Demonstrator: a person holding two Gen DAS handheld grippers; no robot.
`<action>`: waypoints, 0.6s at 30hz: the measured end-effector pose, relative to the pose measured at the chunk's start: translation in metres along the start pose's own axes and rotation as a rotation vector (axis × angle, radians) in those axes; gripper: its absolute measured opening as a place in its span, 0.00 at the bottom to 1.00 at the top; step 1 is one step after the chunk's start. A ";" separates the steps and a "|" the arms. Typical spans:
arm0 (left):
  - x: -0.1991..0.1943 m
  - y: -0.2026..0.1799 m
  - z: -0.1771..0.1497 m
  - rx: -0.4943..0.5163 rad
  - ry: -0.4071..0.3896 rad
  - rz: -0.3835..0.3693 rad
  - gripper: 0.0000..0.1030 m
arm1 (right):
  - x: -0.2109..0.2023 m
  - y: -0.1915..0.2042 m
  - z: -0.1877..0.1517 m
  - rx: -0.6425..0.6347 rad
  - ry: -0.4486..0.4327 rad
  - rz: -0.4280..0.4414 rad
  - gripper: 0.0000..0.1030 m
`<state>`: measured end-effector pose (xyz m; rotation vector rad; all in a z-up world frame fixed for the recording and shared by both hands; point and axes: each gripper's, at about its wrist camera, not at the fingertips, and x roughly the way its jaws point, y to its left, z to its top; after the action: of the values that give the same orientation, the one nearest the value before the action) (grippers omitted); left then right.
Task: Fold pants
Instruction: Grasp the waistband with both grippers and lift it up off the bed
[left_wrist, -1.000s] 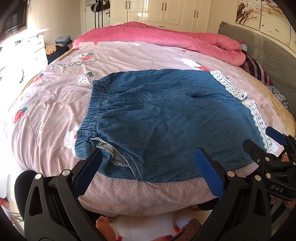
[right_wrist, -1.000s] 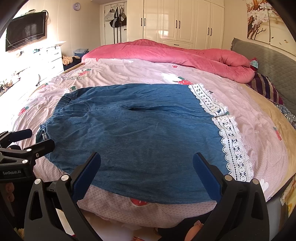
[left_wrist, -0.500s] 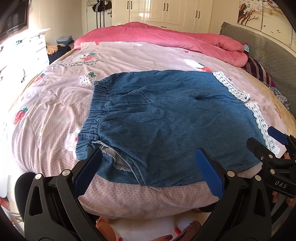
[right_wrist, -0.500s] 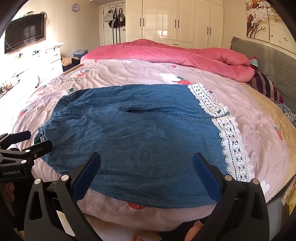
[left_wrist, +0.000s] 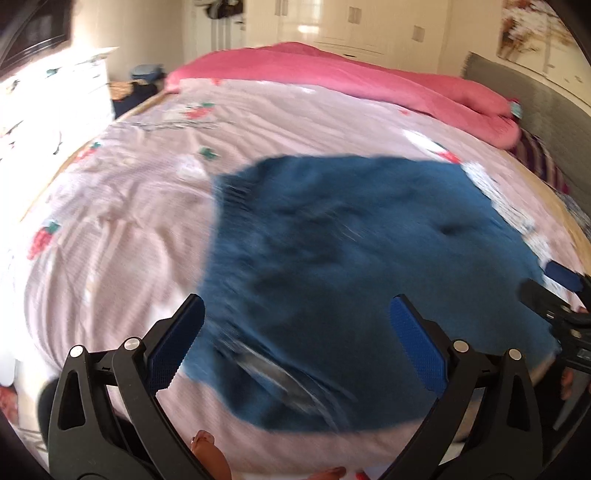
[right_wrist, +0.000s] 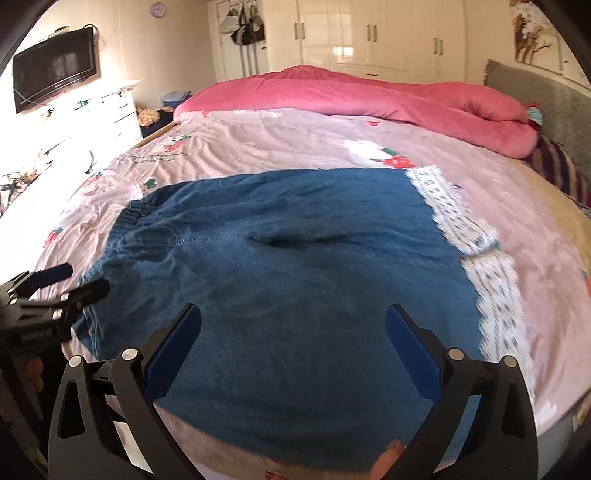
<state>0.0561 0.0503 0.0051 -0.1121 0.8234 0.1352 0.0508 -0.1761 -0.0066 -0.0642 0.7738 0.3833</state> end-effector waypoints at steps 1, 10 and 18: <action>0.005 0.011 0.009 -0.013 -0.005 0.016 0.92 | 0.008 0.002 0.009 -0.018 0.005 0.002 0.96; 0.067 0.070 0.076 -0.027 0.035 0.033 0.92 | 0.058 0.010 0.060 -0.092 0.045 0.052 0.96; 0.112 0.063 0.097 0.035 0.098 0.003 0.88 | 0.111 0.008 0.099 -0.085 0.127 0.114 0.96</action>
<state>0.1908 0.1358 -0.0150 -0.0849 0.9231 0.1189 0.1860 -0.1146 -0.0119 -0.1250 0.8884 0.5243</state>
